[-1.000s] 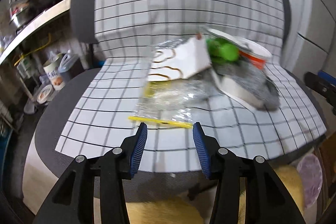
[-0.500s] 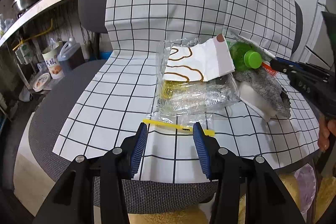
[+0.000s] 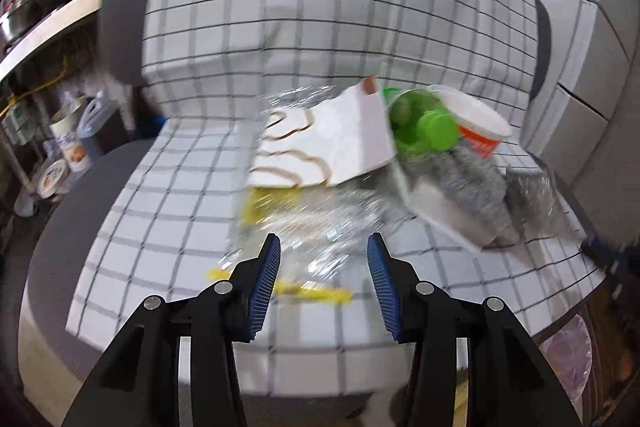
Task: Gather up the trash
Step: 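Grasp the white paper bag with the left gripper while the right gripper grasps the sponge pad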
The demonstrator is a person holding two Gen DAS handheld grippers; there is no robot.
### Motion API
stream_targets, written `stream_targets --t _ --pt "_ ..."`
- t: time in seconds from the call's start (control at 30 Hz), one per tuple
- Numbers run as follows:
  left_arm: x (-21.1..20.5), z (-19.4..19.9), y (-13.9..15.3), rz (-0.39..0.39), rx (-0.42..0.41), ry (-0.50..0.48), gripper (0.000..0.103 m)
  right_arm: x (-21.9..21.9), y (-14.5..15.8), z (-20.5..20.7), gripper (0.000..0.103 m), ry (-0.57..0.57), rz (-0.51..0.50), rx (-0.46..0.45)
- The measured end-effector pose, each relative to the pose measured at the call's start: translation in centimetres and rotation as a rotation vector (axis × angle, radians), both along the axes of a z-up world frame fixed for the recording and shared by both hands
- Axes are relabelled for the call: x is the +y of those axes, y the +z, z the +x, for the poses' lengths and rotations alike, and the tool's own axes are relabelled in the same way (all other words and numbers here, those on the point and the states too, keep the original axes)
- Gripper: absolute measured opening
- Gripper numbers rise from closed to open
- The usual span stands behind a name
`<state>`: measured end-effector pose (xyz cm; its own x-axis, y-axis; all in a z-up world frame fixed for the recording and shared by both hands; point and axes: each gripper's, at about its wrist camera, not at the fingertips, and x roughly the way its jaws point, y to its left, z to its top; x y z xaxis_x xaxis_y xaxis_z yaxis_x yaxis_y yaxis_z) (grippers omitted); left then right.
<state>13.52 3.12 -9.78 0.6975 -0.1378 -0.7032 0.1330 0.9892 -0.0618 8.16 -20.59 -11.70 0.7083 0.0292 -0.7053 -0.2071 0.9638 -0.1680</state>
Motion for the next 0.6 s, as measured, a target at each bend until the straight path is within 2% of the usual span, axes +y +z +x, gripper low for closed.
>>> stream_targets --t 0.1,0.17,0.2,0.23,0.6 --pt "-1.7 1.4 0.0 0.01 -0.001 -0.026 0.047 0.2 -1.6 0.1 0.009 0.029 0.024 0.051" --pt "-2.5 2.2 -0.1 0.02 -0.005 -0.036 0.047 0.3 -2.0 0.2 0.026 0.046 0.058 0.066" --pt "-3.0 2.9 -0.2 0.029 -0.005 -0.041 0.047 0.2 -2.0 0.1 0.048 0.05 0.075 0.062" --pt "-3.2 3.2 -0.3 0.031 -0.004 -0.043 0.047 0.1 -1.8 0.0 0.063 0.051 0.086 0.054" --pt "-5.1 9.3 -1.9 0.037 0.053 -0.043 0.044 -2.7 1.0 -0.5 0.063 0.017 0.244 -0.041"
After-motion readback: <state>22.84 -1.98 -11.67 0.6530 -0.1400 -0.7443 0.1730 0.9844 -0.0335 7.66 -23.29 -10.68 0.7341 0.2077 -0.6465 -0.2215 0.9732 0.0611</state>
